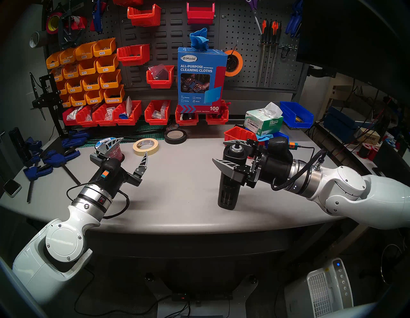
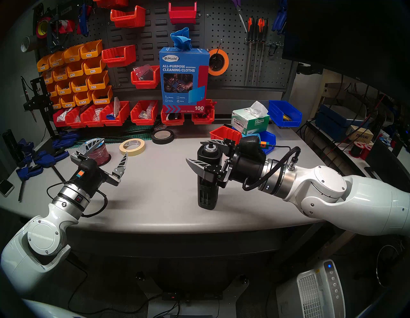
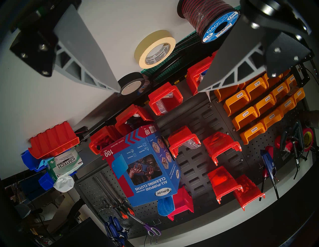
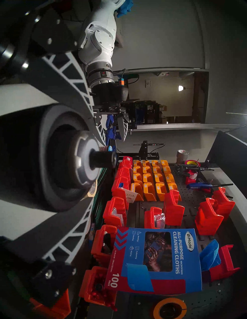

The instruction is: Pick a screwdriver bit and insert it into the screwdriver

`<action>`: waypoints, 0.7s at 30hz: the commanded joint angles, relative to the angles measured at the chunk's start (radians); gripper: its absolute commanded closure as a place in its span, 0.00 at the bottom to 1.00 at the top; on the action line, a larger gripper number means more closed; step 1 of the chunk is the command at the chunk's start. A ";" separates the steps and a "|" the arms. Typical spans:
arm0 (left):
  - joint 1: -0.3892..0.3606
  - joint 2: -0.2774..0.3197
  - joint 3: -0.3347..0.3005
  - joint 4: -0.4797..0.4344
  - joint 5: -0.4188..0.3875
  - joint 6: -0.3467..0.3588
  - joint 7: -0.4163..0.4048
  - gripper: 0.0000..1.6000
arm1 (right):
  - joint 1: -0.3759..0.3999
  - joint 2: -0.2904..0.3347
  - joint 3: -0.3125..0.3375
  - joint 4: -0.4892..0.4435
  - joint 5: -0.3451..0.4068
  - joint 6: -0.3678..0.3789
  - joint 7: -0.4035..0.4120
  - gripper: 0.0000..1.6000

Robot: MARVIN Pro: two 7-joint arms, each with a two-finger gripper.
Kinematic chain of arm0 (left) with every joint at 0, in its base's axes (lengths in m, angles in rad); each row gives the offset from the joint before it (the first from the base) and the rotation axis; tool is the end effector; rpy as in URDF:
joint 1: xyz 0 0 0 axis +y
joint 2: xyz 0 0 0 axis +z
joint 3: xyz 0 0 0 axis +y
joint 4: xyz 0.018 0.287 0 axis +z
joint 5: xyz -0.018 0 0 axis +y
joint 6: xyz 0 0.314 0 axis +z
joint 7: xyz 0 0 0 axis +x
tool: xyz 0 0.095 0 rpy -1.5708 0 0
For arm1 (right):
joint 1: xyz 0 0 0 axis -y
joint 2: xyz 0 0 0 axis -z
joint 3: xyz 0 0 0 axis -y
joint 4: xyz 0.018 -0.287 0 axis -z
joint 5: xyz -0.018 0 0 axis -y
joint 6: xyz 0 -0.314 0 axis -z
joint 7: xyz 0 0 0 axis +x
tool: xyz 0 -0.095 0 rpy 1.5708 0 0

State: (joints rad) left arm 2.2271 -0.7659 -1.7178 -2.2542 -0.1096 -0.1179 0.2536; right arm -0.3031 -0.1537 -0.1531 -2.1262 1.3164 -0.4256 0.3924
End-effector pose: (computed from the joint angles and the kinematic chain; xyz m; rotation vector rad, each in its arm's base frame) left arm 0.2787 0.0793 -0.1810 -1.7039 0.7433 -2.2020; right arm 0.3202 -0.0044 -0.1274 -1.4472 -0.9261 -1.5606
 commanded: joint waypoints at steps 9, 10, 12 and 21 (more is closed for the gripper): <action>-0.008 0.001 -0.019 -0.026 -0.002 -0.012 0.003 0.00 | 0.025 0.005 0.025 -0.006 -0.001 -0.020 0.001 0.00; -0.008 0.001 -0.019 -0.026 -0.002 -0.012 0.003 0.00 | 0.025 0.005 0.025 -0.006 -0.001 -0.020 0.001 0.00; -0.008 0.001 -0.019 -0.026 -0.002 -0.012 0.003 0.00 | 0.025 0.005 0.025 -0.006 -0.001 -0.020 0.001 0.00; -0.008 0.001 -0.019 -0.026 -0.003 -0.012 0.003 0.00 | 0.025 0.005 0.025 -0.006 -0.002 -0.020 0.000 0.00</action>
State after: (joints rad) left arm 2.2272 -0.7659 -1.7180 -2.2544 -0.1096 -0.1179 0.2536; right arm -0.3017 -0.1483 -0.1522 -2.1259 1.3174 -0.4290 0.3950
